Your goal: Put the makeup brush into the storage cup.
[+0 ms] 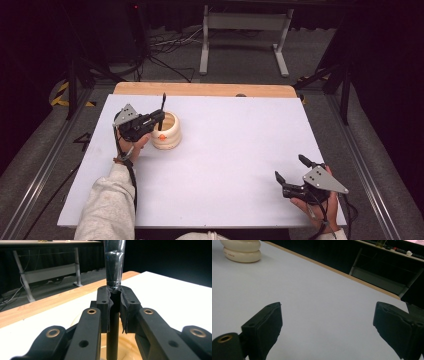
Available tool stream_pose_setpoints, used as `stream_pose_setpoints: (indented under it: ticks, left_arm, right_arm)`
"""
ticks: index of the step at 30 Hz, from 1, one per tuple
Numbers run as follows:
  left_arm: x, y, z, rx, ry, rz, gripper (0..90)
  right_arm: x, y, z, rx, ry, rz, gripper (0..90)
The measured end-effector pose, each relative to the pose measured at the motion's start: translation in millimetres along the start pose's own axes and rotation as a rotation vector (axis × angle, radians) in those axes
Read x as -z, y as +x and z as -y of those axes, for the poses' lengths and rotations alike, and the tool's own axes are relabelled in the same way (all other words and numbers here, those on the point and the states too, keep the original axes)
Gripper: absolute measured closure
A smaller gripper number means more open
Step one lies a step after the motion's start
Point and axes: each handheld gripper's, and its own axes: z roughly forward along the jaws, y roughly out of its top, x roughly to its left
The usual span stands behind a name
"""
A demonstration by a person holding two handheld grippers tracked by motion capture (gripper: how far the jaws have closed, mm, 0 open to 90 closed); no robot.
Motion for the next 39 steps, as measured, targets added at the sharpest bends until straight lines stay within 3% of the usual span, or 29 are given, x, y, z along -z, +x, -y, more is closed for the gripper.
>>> stream_pose_setpoints:
  ticks: [5, 10, 19, 39]
  left_arm:
    - [-0.4, -4.9, 2.6, -0.033, 0.049, -0.009, 79.2]
    - [2.9, -3.7, 5.3, -0.016, 0.044, -0.01, 79.2]
    - [3.2, -3.9, 7.2, -0.023, 0.059, -0.003, 79.1]
    - [2.4, -6.6, 4.6, -0.039, 0.065, -0.033, 79.0]
  right_arm:
    - [0.6, 0.6, -0.6, 0.002, -0.001, -0.001, 9.6]
    - [0.9, 0.5, -0.8, 0.002, -0.004, 0.002, 9.6]
    - [1.4, 0.1, -0.9, 0.002, -0.006, 0.002, 9.6]
    - [1.3, 0.0, -0.4, 0.001, -0.001, -0.002, 9.6]
